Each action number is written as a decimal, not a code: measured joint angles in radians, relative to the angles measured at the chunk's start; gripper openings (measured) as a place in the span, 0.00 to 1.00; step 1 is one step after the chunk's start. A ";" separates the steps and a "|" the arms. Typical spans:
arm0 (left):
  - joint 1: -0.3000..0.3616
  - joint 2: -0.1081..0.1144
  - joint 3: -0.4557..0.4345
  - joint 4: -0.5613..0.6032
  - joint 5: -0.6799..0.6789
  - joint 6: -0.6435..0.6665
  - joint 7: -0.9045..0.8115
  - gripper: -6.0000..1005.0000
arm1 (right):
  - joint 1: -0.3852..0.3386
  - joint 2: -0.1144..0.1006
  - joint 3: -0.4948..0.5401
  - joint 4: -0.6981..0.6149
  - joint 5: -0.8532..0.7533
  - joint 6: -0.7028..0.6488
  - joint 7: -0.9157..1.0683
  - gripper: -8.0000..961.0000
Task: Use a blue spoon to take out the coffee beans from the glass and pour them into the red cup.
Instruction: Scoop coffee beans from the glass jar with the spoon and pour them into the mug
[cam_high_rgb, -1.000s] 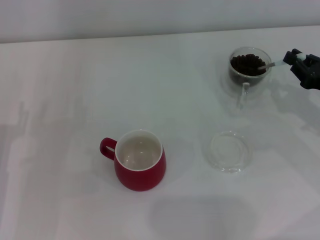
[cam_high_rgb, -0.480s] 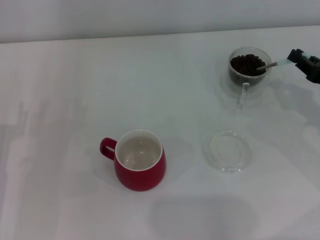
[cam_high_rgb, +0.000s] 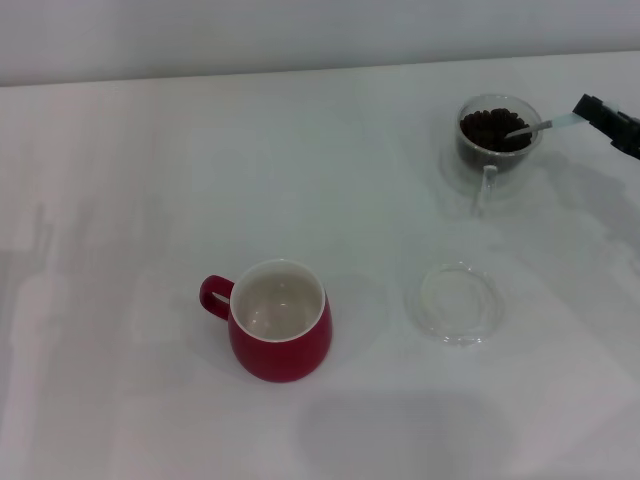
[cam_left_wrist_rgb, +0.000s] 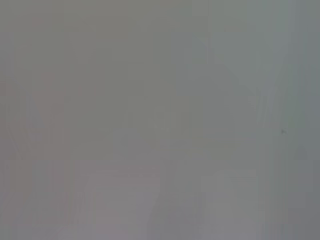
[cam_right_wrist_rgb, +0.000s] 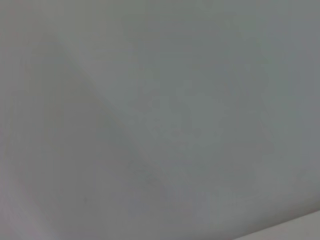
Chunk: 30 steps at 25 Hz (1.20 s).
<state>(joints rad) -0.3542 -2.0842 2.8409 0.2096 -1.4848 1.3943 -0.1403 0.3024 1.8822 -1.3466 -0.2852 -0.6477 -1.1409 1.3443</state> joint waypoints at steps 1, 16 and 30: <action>0.000 0.000 0.000 0.000 0.000 0.000 0.000 0.77 | 0.001 0.001 0.003 0.000 0.000 0.007 0.011 0.16; 0.001 0.001 -0.007 -0.006 0.000 0.027 0.004 0.77 | 0.002 0.000 0.026 -0.009 -0.012 0.047 0.134 0.16; 0.000 0.003 -0.008 -0.007 -0.006 0.036 0.004 0.77 | -0.001 -0.011 0.024 -0.038 -0.076 0.032 0.218 0.16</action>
<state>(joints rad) -0.3543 -2.0815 2.8329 0.2021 -1.4911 1.4307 -0.1365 0.3016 1.8712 -1.3230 -0.3231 -0.7235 -1.1090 1.5618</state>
